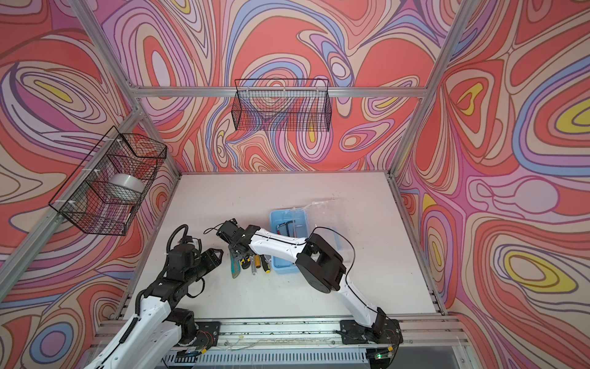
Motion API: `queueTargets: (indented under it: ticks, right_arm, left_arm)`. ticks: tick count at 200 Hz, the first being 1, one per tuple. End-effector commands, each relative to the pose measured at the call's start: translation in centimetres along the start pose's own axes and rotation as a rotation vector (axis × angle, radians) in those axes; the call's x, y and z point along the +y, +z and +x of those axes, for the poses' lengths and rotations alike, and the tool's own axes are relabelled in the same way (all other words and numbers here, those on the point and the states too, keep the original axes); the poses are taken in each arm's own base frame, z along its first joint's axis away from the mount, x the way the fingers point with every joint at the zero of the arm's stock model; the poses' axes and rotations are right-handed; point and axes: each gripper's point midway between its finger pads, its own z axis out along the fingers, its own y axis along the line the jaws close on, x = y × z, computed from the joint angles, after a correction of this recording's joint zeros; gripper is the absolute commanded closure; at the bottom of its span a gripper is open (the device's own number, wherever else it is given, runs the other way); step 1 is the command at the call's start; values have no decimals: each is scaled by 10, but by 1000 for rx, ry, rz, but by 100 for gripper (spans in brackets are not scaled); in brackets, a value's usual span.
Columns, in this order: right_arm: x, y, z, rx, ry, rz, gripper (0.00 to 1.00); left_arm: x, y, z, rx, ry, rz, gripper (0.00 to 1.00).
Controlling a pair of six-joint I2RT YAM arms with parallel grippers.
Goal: Pack the tool kit
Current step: 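Lower the right gripper onto the yellow-black utility knife and close it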
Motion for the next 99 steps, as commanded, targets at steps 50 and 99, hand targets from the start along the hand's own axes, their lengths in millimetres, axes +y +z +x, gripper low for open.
queueTargets:
  ticks: [50, 99]
  right_arm:
    - [3, 21, 14, 45, -25, 12, 48]
    - [0, 27, 17, 60, -27, 29, 48]
  left_arm:
    - [14, 4, 8, 20, 2, -45, 40]
    - [15, 3, 9, 20, 4, -43, 40]
